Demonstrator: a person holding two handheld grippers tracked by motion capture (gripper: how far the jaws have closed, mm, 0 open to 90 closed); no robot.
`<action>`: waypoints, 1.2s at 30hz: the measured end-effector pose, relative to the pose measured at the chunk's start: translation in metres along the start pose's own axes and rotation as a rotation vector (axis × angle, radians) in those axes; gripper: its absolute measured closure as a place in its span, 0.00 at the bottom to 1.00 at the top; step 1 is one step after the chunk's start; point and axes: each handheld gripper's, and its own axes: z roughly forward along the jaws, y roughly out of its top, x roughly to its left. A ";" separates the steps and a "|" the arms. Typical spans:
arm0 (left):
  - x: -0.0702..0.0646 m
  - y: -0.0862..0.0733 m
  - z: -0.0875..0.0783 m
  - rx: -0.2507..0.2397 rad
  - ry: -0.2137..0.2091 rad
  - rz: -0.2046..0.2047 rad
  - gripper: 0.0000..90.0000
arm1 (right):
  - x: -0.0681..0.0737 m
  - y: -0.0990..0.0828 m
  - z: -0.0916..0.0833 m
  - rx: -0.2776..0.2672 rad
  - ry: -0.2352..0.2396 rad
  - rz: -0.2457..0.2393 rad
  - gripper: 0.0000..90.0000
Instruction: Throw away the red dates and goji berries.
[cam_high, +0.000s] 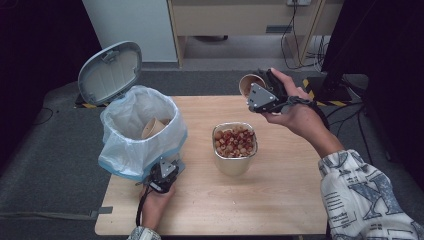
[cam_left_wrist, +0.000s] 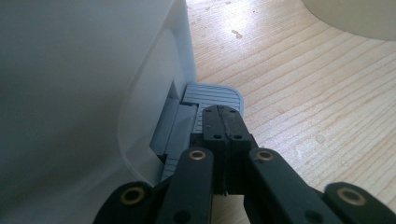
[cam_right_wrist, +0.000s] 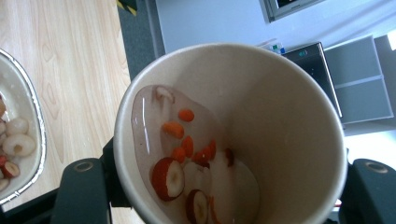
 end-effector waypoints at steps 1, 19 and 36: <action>0.000 0.000 0.000 0.000 0.000 0.000 0.99 | 0.001 0.001 0.000 0.003 -0.006 -0.010 0.34; 0.000 0.000 0.000 0.001 0.001 -0.001 0.99 | -0.002 0.004 -0.004 0.016 -0.045 -0.094 0.34; 0.000 0.000 0.000 0.001 0.001 0.000 0.99 | -0.002 0.003 -0.005 0.013 -0.037 -0.075 0.34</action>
